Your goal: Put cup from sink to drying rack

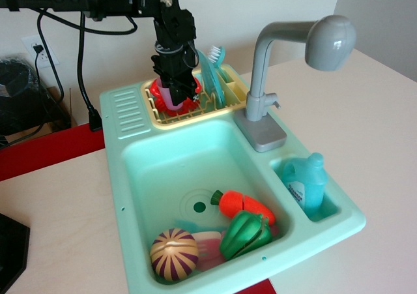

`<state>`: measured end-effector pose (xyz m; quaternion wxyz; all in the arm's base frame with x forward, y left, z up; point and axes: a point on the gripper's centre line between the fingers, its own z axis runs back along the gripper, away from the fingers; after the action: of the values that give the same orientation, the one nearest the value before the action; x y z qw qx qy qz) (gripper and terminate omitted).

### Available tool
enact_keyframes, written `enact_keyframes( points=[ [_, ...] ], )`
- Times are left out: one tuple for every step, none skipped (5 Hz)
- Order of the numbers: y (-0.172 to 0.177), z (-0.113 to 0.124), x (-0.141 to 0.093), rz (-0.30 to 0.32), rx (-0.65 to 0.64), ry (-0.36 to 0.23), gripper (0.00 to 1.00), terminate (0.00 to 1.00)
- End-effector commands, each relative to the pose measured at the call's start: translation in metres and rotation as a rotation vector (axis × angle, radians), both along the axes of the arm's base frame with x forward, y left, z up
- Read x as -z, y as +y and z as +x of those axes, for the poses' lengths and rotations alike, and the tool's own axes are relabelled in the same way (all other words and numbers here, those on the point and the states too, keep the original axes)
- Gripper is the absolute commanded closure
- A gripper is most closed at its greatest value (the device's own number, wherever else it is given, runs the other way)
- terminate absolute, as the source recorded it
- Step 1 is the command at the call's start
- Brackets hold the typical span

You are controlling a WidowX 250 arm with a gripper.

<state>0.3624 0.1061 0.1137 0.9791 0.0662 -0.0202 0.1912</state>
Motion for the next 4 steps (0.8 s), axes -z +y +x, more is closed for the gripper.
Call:
enact_keyframes(
  points=[
    [0.011,0.019,-0.002,0.026,-0.015,-0.037,1.0,0.0],
    [0.014,0.018,-0.01,-0.018,-0.037,-0.065,0.0,0.0],
    [0.015,0.017,-0.015,-0.018,-0.043,-0.067,0.0,0.0],
    [0.007,0.014,-0.03,-0.013,-0.018,-0.085,0.0,0.0]
  ],
)
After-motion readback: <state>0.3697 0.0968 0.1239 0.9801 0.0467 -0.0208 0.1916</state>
